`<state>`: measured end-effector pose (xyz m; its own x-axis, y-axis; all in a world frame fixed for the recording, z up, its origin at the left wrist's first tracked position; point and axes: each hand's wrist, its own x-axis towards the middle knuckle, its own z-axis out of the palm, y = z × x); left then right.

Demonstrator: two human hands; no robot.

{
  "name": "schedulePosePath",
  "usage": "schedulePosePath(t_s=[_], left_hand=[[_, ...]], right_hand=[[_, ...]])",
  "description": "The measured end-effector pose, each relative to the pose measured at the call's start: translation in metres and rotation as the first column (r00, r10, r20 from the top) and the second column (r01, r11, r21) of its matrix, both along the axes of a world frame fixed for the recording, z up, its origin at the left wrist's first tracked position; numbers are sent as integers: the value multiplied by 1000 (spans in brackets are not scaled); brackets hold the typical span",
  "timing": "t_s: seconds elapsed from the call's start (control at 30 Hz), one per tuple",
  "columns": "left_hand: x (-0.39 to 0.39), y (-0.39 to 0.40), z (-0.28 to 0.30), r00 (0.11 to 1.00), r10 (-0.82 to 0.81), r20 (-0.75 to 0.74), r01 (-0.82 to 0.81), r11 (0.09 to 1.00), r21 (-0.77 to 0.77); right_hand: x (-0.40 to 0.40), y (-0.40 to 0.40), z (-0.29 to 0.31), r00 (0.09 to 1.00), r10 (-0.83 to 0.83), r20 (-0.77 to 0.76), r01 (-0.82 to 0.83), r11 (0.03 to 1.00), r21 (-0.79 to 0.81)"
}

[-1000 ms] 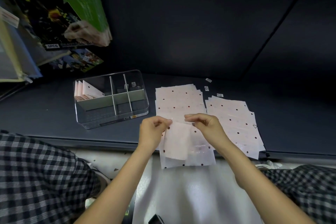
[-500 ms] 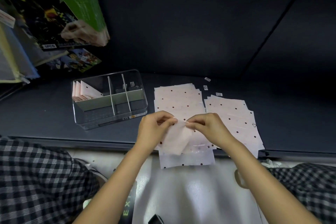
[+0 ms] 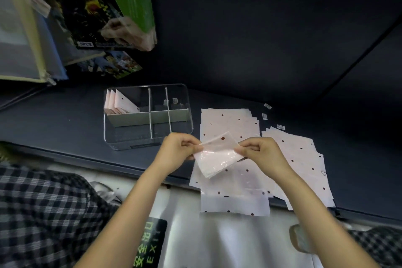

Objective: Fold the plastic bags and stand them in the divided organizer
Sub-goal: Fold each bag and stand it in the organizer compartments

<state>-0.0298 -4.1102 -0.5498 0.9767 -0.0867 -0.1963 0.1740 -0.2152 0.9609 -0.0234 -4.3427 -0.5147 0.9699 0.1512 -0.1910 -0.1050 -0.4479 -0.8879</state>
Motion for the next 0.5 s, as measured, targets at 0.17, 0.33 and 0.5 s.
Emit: schedulePosePath(t_s=[0.17,0.33,0.5], left_hand=[[34,48,3,981,155,114,-154,988,-11],[63,128,-19,825,451,340,-560,728,396],[77,166,-57,781,552,293,-610,569,552]], right_hand=[[41,54,9,999,-9,51,10,1000,-8],[94,138,9,986,-12,169,20,999,-43],[128,222,-6,931,132,340,-23,952,-306]])
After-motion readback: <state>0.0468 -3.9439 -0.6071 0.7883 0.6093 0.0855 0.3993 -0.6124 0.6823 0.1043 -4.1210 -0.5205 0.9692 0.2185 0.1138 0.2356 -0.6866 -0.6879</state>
